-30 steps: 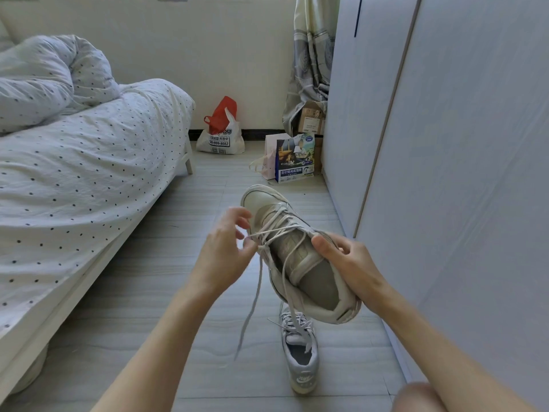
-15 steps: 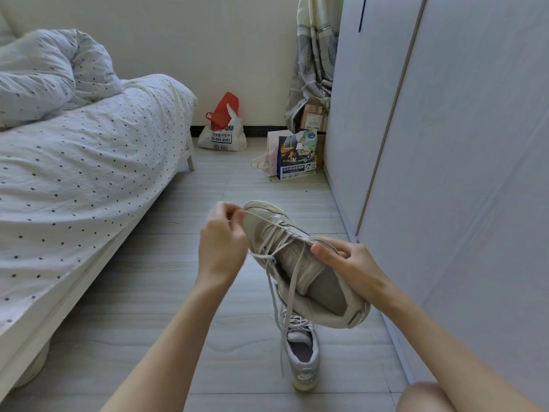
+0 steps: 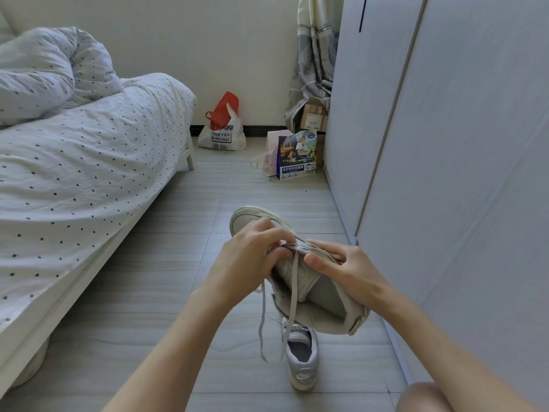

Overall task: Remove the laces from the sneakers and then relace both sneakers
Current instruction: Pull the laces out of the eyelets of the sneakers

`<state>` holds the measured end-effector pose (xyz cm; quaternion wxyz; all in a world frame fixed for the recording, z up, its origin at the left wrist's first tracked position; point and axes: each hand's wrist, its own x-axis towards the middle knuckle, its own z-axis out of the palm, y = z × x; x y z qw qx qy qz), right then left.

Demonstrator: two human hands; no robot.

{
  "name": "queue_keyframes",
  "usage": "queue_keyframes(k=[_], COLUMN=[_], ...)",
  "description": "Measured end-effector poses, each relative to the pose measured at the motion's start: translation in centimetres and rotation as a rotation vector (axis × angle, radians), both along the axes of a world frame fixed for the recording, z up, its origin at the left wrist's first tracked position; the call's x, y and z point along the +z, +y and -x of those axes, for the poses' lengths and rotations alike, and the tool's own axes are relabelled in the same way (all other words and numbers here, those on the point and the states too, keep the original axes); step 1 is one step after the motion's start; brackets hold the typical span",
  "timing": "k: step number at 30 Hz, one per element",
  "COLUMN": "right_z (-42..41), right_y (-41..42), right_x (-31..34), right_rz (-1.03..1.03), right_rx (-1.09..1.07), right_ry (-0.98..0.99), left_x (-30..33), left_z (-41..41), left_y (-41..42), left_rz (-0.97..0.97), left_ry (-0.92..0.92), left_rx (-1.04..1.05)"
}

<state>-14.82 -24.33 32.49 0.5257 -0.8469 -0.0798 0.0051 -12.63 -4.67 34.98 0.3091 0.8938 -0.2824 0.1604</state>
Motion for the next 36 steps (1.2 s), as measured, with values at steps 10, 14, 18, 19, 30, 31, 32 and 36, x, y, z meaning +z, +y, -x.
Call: queue_keyframes(k=[10, 14, 18, 19, 30, 31, 32, 36], right_z=[-0.2, -0.3, -0.3, -0.3, -0.2, -0.2, -0.2, -0.1], right_y=[-0.1, -0.4, -0.5, -0.5, -0.8, -0.7, -0.7, -0.3], right_x=[0.0, -0.1, -0.2, -0.2, 0.0, 0.0, 0.0, 0.1], right_rz=[-0.035, -0.037, 0.006, 0.03, 0.006, 0.0, -0.005, 0.034], right_rx=[0.009, -0.019, -0.059, -0.069, -0.099, -0.102, -0.103, -0.07], right_ry=[0.004, 0.007, 0.011, 0.008, -0.019, -0.018, -0.018, -0.041], left_x=[2.6, 3.0, 2.2, 1.9, 2.2, 2.2, 2.1, 1.8], left_z=[-0.3, -0.4, -0.8, -0.7, 0.2, 0.3, 0.5, 0.8], left_y=[1.1, 1.8, 2.2, 2.1, 0.8, 0.7, 0.5, -0.7], left_rz=[1.203, 1.429, 0.644, 0.428, 0.493, 0.523, 0.565, 0.811], left_ry=[0.511, 0.576, 0.19, 0.146, 0.262, 0.284, 0.313, 0.477], left_rx=[-0.005, 0.058, 0.235, 0.194, 0.102, 0.092, 0.071, -0.105])
